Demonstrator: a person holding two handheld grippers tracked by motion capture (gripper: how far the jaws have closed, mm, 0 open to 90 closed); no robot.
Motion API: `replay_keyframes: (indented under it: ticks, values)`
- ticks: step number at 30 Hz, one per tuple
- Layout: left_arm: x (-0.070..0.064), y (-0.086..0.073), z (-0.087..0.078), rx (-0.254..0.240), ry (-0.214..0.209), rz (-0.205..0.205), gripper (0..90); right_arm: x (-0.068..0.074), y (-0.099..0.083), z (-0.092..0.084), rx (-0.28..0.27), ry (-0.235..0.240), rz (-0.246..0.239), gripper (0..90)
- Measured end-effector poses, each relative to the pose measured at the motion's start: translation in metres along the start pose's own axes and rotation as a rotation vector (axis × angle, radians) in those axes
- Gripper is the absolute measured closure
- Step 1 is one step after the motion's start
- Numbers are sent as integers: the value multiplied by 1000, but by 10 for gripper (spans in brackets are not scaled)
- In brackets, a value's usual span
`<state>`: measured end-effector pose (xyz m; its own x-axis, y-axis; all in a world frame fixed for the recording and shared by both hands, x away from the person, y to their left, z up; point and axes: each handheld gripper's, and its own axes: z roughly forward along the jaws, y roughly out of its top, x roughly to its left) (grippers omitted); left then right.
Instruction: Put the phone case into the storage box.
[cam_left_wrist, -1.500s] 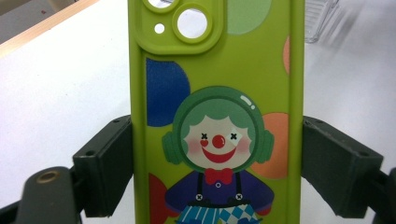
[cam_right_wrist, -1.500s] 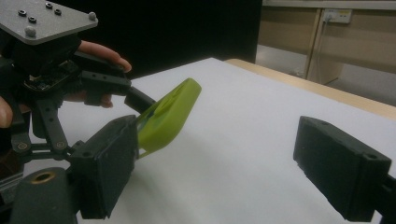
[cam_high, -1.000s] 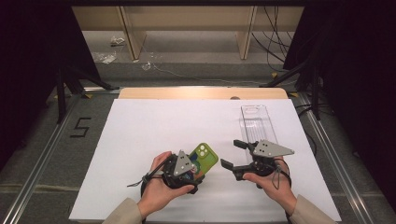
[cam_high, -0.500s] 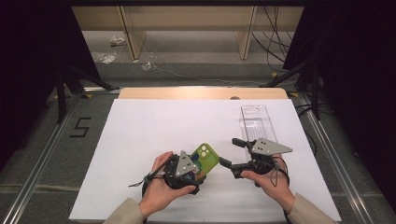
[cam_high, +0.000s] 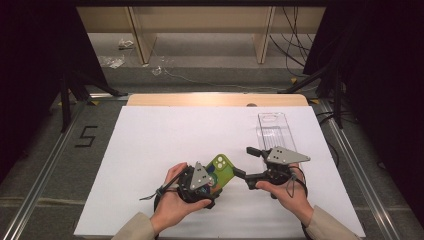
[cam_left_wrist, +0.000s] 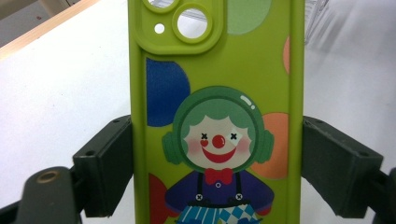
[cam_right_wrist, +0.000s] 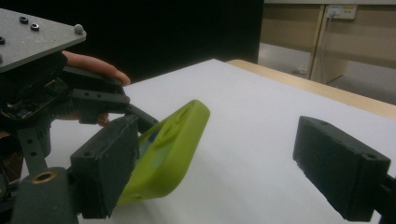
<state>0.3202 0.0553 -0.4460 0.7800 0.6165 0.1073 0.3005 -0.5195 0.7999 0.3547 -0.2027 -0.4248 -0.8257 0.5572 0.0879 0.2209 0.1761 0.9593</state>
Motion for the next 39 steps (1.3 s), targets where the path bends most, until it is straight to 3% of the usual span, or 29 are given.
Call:
replay_keyframes:
  ticks: [39]
  values:
    - [-4, 3, 4, -3, -3, 12, 163, -3, 5, 18, 22, -8, 22, 159]
